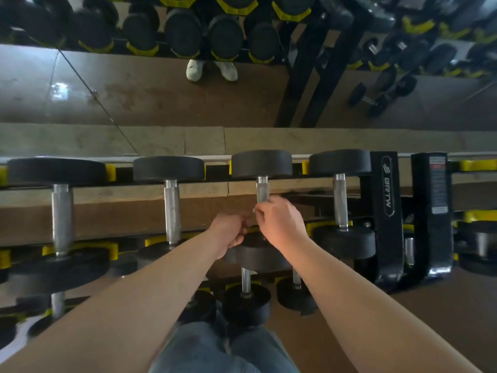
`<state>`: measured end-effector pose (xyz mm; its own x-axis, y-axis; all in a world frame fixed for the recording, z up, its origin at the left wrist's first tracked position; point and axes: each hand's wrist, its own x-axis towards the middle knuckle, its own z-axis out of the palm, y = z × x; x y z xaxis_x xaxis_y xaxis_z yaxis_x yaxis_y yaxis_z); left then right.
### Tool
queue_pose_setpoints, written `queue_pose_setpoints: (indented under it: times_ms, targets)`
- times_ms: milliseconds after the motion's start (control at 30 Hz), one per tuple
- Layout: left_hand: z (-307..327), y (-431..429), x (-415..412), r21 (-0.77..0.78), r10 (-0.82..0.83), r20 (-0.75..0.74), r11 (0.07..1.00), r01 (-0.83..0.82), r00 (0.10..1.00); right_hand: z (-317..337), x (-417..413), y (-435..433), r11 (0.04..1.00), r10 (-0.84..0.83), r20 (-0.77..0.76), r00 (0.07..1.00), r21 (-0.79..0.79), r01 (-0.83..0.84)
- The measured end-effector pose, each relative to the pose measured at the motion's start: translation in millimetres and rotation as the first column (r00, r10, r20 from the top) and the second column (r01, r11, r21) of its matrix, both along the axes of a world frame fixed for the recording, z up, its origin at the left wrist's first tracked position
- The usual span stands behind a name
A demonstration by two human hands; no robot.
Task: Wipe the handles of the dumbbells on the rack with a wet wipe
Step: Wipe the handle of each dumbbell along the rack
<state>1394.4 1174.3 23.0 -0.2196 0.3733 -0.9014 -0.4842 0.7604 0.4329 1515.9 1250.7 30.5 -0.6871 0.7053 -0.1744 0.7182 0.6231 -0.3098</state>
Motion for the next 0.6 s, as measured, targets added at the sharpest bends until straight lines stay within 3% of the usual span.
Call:
queue_pose_setpoints:
  times_ms: [167, 333, 433, 600]
  targets:
    - [3, -3, 0, 0.071, 0.006, -0.012, 0.997, -0.005, 1.000, 7, -33, 22, 0.985, -0.040, 0.004, 0.999, 0.166, 0.039]
    - [4, -5, -4, 0.073, 0.071, -0.034, 0.995, -0.069, 0.997, 7, -17, 9, 0.998, 0.020, 0.121, 0.992, 0.065, -0.028]
    - [5, -5, -5, 0.098, -0.060, -0.114, 0.993, 0.071, 0.992, 6, 3, -3, 0.995, 0.066, 0.151, 0.986, -0.083, -0.054]
    - [-1, -7, 5, 0.193, -0.287, -0.265, 0.920, 0.342, 0.921, 12, 9, 1, 0.981, 0.061, 0.091, 0.994, -0.189, -0.043]
